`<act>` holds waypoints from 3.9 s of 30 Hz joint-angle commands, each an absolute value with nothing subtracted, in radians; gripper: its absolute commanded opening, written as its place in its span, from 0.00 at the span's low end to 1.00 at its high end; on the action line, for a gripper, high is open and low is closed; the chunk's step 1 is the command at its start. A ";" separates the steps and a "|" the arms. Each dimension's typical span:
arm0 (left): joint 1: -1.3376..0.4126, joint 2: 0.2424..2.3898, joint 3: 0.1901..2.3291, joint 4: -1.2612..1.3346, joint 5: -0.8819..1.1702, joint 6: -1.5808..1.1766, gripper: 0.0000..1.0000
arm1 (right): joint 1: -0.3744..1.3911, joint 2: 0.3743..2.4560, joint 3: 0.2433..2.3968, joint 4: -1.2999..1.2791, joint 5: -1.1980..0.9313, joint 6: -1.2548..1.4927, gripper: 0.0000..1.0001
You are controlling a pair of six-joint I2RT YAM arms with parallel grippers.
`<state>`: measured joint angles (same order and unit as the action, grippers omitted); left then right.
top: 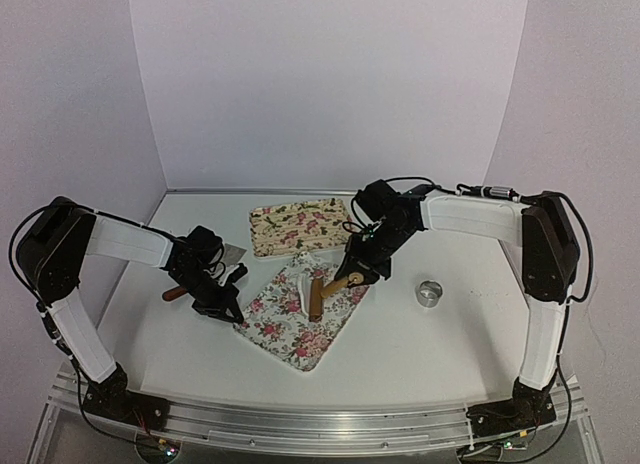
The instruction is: Roll out the dumpling wrappers from the dough
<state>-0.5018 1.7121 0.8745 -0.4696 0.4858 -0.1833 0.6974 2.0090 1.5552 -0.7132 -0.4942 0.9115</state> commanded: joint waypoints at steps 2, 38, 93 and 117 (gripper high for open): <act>-0.456 1.651 0.865 -0.532 0.418 -0.213 0.00 | 0.657 2.163 1.433 -1.183 -0.018 0.912 0.00; -0.512 1.710 0.955 -0.602 0.661 -0.064 0.00 | 0.847 1.979 1.924 -1.196 -0.221 0.477 0.00; -0.571 1.780 0.985 -0.607 0.592 -0.110 0.00 | 1.143 2.526 2.367 -1.511 0.274 0.136 0.00; -0.571 1.764 0.980 -0.571 0.553 -0.127 0.00 | 1.079 2.430 2.317 -1.448 0.314 0.361 0.00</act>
